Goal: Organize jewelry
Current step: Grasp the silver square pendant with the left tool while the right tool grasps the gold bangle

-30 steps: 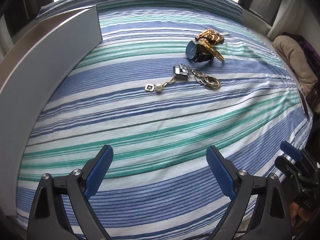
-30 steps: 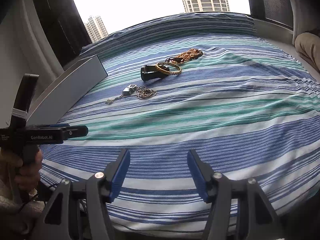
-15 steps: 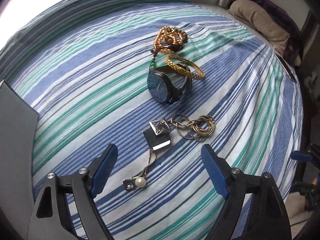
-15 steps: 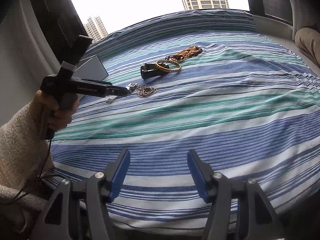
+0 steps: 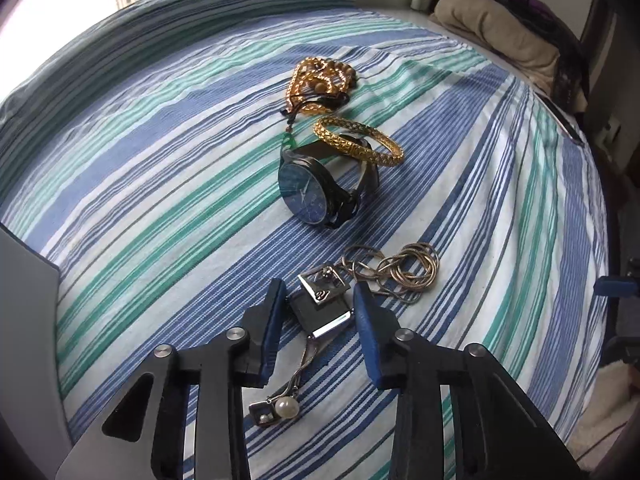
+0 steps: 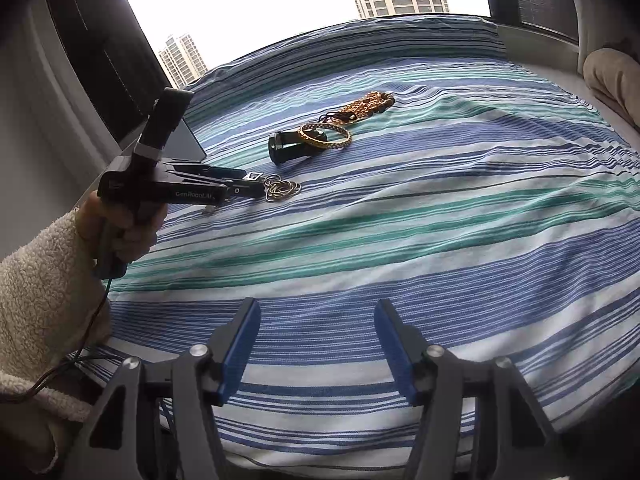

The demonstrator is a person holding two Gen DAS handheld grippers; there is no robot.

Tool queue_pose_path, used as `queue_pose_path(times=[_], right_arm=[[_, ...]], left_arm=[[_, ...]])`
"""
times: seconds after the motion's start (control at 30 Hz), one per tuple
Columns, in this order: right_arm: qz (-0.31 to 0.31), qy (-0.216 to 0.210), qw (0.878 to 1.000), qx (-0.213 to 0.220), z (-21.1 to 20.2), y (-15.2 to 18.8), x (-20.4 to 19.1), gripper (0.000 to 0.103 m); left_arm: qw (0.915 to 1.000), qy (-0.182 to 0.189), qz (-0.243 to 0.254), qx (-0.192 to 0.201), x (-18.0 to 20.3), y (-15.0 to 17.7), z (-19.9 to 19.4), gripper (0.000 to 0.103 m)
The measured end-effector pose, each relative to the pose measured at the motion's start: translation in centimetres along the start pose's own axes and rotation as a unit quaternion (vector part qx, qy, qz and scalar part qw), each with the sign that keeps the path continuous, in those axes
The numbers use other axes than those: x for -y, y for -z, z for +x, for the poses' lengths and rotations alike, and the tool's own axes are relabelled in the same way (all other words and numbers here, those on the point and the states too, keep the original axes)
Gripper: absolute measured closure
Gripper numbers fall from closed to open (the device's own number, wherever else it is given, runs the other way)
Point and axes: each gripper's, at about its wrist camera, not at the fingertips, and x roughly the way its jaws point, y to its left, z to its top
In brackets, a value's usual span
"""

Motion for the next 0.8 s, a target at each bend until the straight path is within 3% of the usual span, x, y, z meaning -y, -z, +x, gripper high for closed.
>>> queue_pose_path(times=[0.13,0.27,0.5,0.8], right_arm=[[0.001,0.000,1.000,0.002,0.1,-0.4,0.0,0.043],[0.003,-0.008,1.000,0.000,-0.1,-1.3,0.3,0.043],[-0.012,-0.027,0.999,-0.016,0.8,-6.1,1.1,0.043],[-0.156,-0.065,0.983,-0.071,7.4,-14.1,-1.4,0.043]], left_arm=[[0.9993,-0.014,-0.034,0.001,-0.7,0.6,-0.6,0.069],[0.9969,0.002,-0.073,0.028,-1.0,1.7,-2.6,0.069],[0.9887,0.022,-0.130,0.072,-1.2,3.3,-7.0,0.069],[0.9783,0.025,-0.177,0.105,-1.4,4.4,-11.6,0.069]])
